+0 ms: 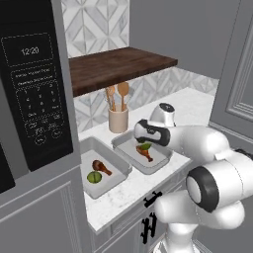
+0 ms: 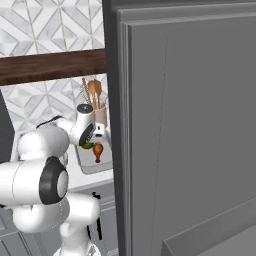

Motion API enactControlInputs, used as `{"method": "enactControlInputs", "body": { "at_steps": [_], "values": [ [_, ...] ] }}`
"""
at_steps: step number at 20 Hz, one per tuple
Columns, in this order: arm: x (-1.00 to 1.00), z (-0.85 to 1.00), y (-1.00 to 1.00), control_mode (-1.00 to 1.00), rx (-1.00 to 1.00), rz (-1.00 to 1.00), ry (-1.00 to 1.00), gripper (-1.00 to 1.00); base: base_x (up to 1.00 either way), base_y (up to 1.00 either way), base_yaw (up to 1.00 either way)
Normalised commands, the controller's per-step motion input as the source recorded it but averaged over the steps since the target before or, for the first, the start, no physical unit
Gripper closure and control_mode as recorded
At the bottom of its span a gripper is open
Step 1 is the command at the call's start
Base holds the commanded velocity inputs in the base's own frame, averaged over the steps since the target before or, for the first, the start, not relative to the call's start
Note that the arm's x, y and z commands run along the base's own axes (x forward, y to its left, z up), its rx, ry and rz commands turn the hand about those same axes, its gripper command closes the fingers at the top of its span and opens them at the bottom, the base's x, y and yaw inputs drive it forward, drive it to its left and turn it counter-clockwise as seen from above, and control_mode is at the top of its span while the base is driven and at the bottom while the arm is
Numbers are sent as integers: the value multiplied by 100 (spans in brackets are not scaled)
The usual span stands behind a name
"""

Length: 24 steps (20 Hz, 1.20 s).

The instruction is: Place one lime and one chicken drumstick in each tupperware on the nearby counter, to pack two identical lunches.

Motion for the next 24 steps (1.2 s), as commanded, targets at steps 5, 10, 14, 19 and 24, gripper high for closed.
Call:
{"method": "enactControlInputs", "body": {
  "at_steps": [5, 10, 14, 19, 24],
  "values": [
    [41, -43, 1, -100, -1, 0, 0, 100, 0, 0, 0],
    [32, -34, 5, -100, -1, 0, 2, 100, 0, 0, 0],
    [40, -35, 0, -100, 0, 0, 1, 100, 0, 0, 0],
    [3, -31, 0, -100, 0, 0, 3, -100, 0, 0, 0],
    [-46, -1, -15, -100, 0, -1, 0, -100, 0, 0, 0]
  ]
}}
